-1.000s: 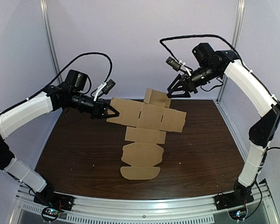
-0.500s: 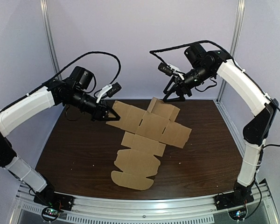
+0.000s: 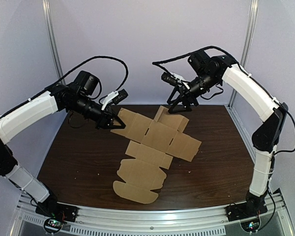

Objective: Fold the paper box

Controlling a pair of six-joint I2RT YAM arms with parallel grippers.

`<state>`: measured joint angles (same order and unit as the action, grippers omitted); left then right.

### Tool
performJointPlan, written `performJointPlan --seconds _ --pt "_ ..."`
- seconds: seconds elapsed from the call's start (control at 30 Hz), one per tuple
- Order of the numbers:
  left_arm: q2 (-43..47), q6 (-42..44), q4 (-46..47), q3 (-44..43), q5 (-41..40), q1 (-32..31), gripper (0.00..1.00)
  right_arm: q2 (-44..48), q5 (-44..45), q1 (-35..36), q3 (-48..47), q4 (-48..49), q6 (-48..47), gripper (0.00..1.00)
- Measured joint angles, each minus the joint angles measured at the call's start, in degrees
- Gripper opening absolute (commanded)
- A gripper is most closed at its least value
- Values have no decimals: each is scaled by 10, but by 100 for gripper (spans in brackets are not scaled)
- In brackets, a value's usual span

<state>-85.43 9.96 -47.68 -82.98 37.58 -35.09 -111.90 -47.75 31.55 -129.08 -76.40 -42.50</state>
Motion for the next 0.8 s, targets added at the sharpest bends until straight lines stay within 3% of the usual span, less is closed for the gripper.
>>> performJointPlan --seconds 0.1,0.2,0.3,0.4,0.47,0.53,0.67,0.8 --pt "0 1 0 -1 -3 0 0 -15 -2 3 0 -1 1 64" --pt "0 1 0 -2 -5 0 0 -25 -3 4 0 -1 3 54" --pt "0 1 1 -3 -8 0 0 -33 -7 4 -5 -3 4 37" --pt "0 1 2 -3 -14 0 0 -43 -15 3 -17 -3 -2 13" --pt "0 0 9 -3 -20 0 0 -44 -19 3 -20 -3 -7 4" --pt "0 -3 16 -3 -28 0 0 -45 -23 3 -21 -4 -8 3" --pt "1 -10 36 3 -43 0 0 -45 -26 3 -23 -4 -14 22" --pt "2 -15 60 4 -51 0 0 -47 -25 3 -25 -4 -19 24"
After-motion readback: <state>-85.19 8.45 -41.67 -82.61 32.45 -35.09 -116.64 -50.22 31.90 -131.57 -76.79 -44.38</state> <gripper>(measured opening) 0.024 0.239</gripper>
